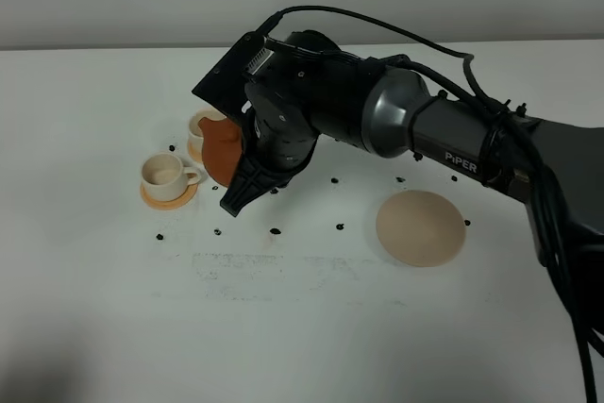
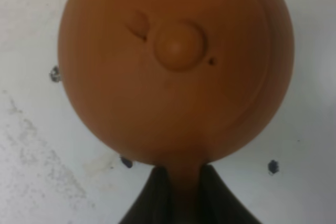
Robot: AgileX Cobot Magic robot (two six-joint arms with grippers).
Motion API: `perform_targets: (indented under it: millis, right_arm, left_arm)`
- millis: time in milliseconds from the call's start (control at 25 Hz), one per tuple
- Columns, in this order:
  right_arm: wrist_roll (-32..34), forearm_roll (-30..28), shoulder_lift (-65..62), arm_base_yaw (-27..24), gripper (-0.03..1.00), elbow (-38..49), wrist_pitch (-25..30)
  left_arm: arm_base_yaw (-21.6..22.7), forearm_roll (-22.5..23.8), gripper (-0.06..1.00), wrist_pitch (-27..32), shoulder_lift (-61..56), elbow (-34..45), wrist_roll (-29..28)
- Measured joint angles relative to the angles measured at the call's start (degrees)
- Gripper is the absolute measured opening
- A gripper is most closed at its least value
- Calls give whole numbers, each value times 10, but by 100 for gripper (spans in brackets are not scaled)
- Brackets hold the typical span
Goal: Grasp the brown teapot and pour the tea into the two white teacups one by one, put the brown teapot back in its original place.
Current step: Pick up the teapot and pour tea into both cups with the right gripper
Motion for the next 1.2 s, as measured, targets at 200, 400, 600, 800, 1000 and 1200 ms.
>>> perform_targets:
  millis: [200, 400, 600, 800, 1000, 1200]
  right_arm:
    - [0, -1, 20, 0, 9, -22, 22]
    - [4, -32, 20, 1, 9, -22, 25]
    - [12, -53, 20, 3, 9, -22, 26]
    - [12, -56, 20, 5, 9, -22, 24]
    - [12, -64, 20, 5, 9, -22, 21]
    - [12, -76, 20, 4, 9, -22, 4]
  left_arm:
    - [0, 0, 50, 0, 0, 0, 0]
    - [0, 0, 50, 0, 0, 0, 0]
    - [0, 0, 50, 0, 0, 0, 0]
    - [0, 0, 50, 0, 0, 0, 0]
    - [0, 0, 50, 0, 0, 0, 0]
    - [0, 0, 50, 0, 0, 0, 0]
